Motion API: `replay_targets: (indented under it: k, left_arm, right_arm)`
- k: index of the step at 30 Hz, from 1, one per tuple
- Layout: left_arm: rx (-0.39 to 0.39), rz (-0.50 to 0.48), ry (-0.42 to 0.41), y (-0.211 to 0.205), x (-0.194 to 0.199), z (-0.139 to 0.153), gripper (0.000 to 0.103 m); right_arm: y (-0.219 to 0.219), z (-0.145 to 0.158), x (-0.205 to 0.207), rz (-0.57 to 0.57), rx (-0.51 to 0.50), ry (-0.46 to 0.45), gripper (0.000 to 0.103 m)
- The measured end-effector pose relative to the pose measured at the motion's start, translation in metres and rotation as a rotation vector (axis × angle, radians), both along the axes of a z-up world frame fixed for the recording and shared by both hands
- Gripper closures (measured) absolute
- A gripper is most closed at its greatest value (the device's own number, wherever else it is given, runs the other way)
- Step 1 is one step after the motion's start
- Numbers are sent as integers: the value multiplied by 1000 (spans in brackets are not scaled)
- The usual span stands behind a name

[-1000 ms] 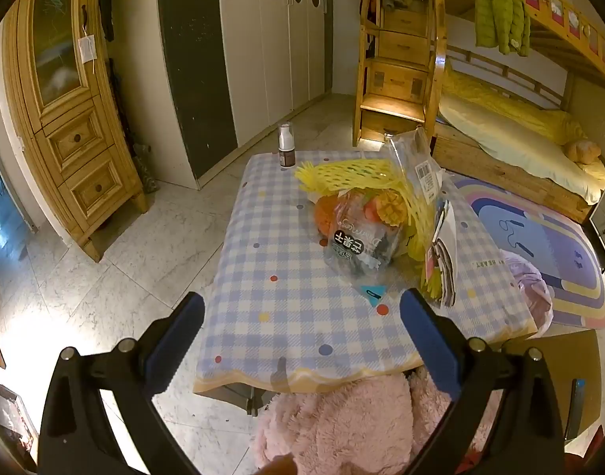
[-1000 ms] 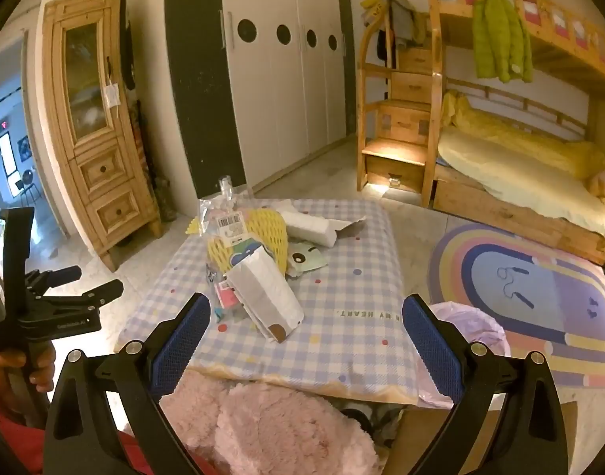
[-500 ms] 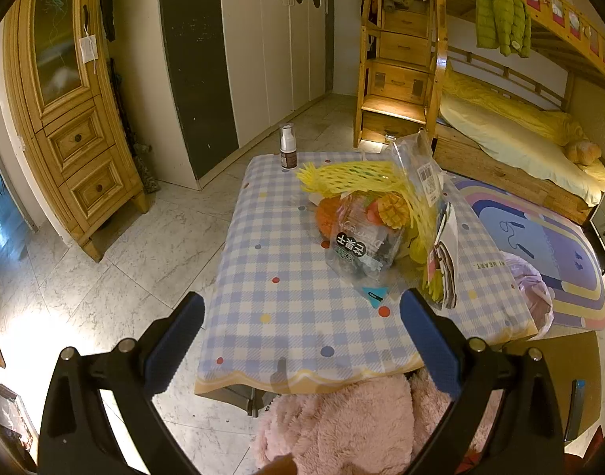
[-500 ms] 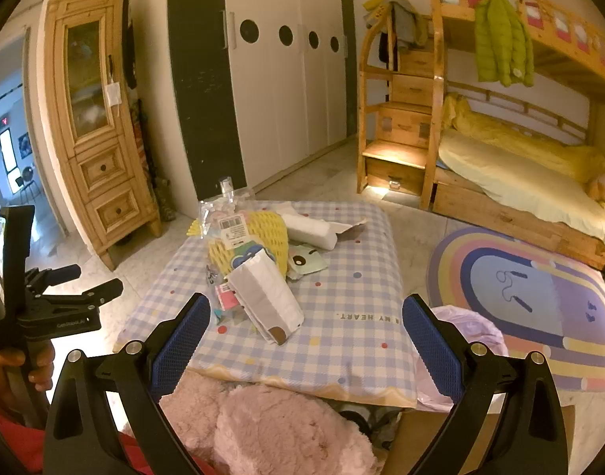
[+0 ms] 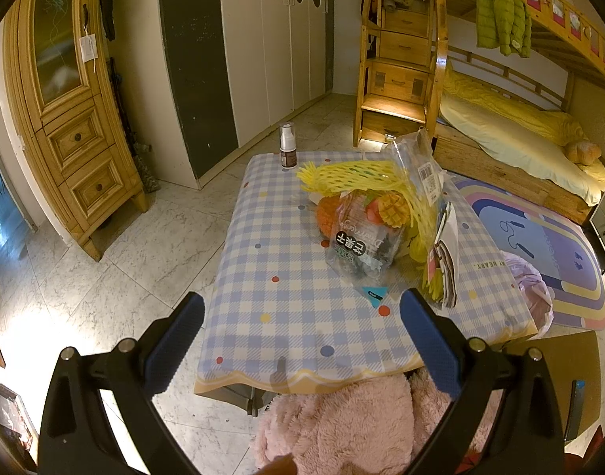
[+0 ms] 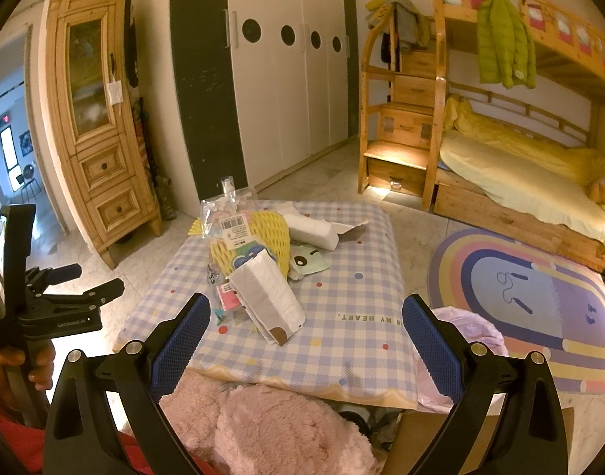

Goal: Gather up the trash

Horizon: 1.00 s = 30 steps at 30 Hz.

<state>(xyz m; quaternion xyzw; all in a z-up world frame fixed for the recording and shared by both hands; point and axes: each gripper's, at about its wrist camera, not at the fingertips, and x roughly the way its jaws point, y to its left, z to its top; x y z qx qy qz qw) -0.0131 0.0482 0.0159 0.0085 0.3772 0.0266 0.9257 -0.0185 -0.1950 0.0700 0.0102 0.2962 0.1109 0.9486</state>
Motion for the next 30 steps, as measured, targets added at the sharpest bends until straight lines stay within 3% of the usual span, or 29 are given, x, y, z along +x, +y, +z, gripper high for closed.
replay_targets:
  k: [25, 30]
  left_arm:
    - [-4, 21, 7, 6, 2, -9, 7]
    - [29, 33, -25, 7, 4, -14, 7]
  right_arm:
    - [1, 2, -2, 4, -5, 16, 7]
    - [9, -14, 13, 14, -1, 33, 7]
